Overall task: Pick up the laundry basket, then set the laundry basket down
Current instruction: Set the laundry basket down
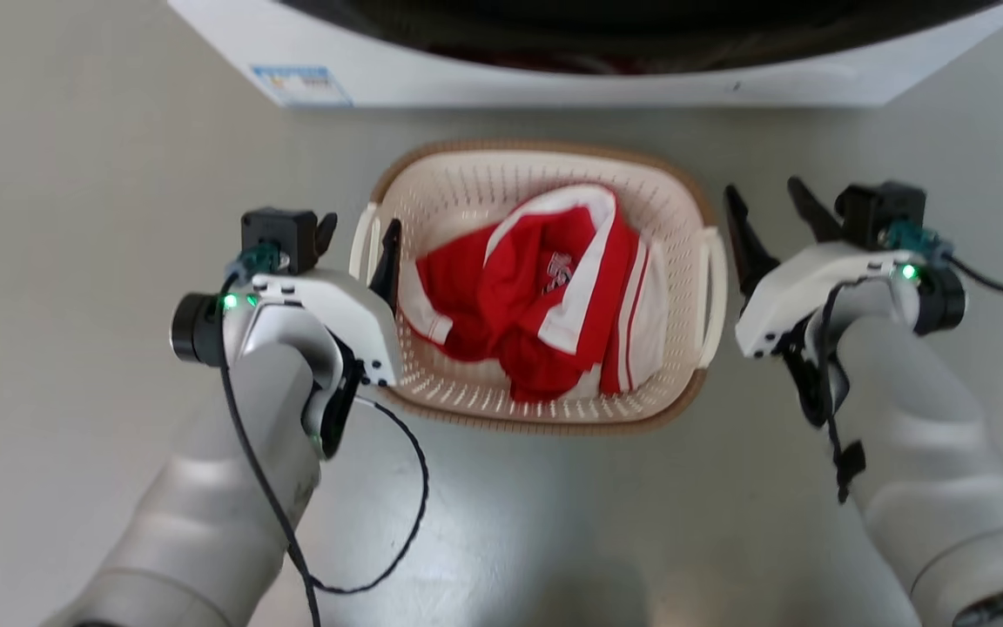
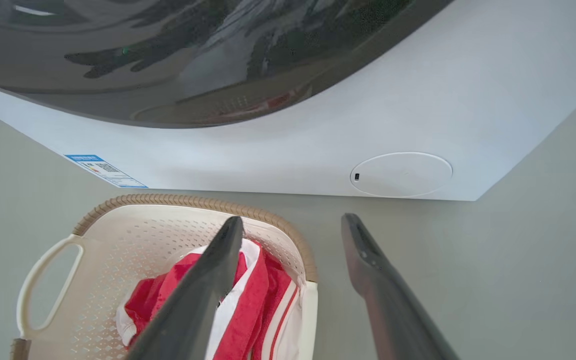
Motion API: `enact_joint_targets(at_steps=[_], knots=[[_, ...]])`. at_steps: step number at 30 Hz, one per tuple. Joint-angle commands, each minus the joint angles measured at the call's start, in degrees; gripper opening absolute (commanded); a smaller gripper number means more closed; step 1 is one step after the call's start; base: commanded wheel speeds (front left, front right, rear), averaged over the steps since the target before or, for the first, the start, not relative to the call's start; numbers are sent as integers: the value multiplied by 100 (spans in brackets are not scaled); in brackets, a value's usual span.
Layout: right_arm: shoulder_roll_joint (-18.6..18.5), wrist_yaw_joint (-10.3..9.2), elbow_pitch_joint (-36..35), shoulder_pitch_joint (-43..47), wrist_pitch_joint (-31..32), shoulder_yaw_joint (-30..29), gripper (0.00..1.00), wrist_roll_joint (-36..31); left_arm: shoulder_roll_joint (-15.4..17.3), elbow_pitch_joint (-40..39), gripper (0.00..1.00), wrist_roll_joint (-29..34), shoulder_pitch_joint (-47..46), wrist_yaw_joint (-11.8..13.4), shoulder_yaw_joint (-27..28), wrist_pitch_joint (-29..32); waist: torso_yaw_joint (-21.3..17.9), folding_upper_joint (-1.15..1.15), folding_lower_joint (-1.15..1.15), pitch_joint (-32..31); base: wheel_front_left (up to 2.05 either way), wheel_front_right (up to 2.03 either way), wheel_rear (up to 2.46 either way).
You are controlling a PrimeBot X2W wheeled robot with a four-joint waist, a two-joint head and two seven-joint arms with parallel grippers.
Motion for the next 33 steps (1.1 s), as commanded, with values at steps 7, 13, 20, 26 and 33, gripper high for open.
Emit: enact_joint_targets(at_steps=[7,13,20,26,33], knots=[[148,36,-1288,1078,-68,144,100,234,274,-1536,100,882,1146,177,1067,-36,-172,0,0,-988,0,0,0],[148,36,-2455,2209,-68,165,100,363,266,-2917,100,1701,2523,340,2005,-36,-327,0,0,-1746,0,0,0],[148,36,-3171,3066,-68,-10,100,238,235,-3843,100,2166,3644,351,2650,-36,-472,0,0,-2358,0,0,0],[148,36,-3794,3780,-69,-136,100,210,127,-4616,100,2483,4553,411,3064,-36,-568,0,0,-2834,0,0,0],[148,36,-4353,4515,-69,-186,100,186,-32,-5330,100,2691,5411,503,3324,-36,-670,0,0,-3239,0,0,0]])
